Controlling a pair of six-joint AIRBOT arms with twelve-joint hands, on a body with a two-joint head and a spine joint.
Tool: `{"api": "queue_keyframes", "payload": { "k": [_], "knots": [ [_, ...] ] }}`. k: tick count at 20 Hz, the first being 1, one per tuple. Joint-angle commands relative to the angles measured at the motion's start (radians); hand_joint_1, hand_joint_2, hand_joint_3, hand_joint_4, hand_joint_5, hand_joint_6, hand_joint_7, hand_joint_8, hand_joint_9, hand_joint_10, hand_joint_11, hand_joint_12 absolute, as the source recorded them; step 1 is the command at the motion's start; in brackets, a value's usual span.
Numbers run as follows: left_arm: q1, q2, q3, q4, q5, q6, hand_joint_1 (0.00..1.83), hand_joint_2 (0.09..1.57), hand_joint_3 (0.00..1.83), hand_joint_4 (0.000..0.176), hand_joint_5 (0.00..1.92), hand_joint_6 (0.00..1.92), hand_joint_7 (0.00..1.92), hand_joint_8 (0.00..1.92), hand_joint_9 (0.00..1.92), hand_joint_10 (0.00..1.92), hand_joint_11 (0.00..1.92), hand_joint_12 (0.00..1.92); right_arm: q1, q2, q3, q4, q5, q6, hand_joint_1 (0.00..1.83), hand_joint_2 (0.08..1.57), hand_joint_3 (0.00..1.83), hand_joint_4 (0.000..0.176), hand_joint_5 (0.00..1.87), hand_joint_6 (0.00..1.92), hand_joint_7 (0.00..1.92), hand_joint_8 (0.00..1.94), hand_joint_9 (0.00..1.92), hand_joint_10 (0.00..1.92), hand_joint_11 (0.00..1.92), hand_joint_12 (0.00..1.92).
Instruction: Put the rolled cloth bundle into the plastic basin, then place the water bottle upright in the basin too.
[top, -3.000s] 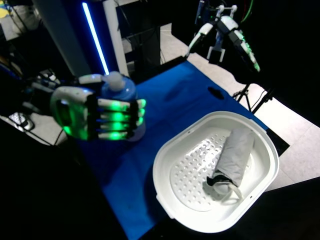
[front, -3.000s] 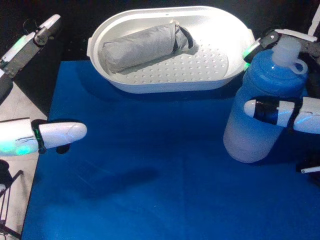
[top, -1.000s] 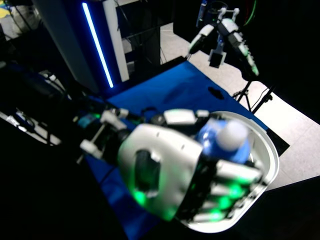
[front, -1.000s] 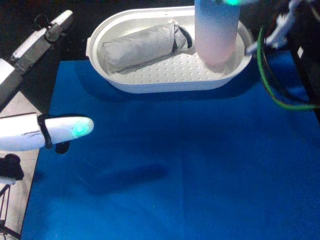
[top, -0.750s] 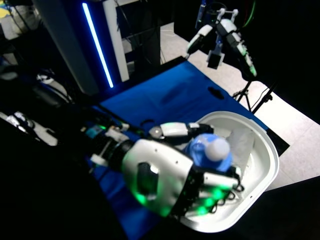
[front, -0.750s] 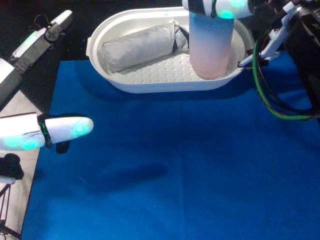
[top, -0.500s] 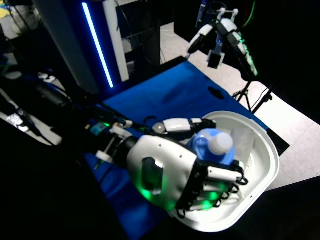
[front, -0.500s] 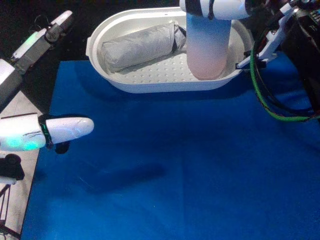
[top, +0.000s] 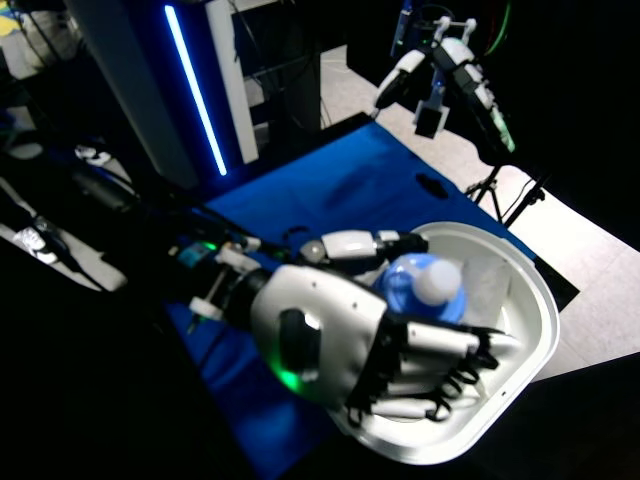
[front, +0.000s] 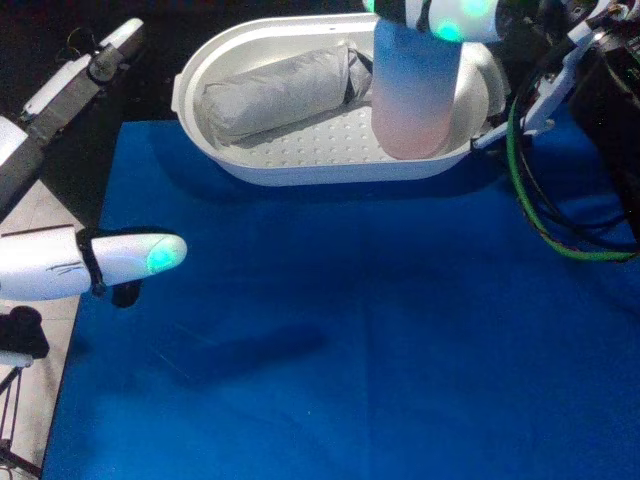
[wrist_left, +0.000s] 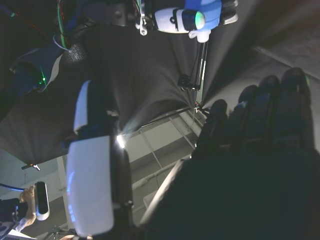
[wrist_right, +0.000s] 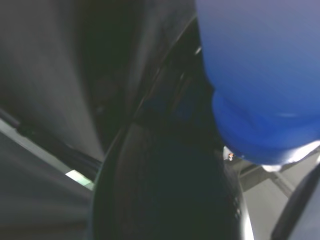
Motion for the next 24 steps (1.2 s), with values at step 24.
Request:
{"api": "queue_keyframes", "payload": {
  "k": [24],
  "knots": [
    [0.114,0.117,-0.086,-0.115,-0.251,0.042,0.26,1.01,0.02,0.176,0.00,0.00,0.00,0.00,0.00,0.00,0.00,0.00,-0.504,0.543,-0.655,-0.004,0.712,-0.073,0.74,0.89,0.00,0.155,0.00,0.00,0.01,0.00,0.00,0.00,0.00,0.00]
  ]
}}
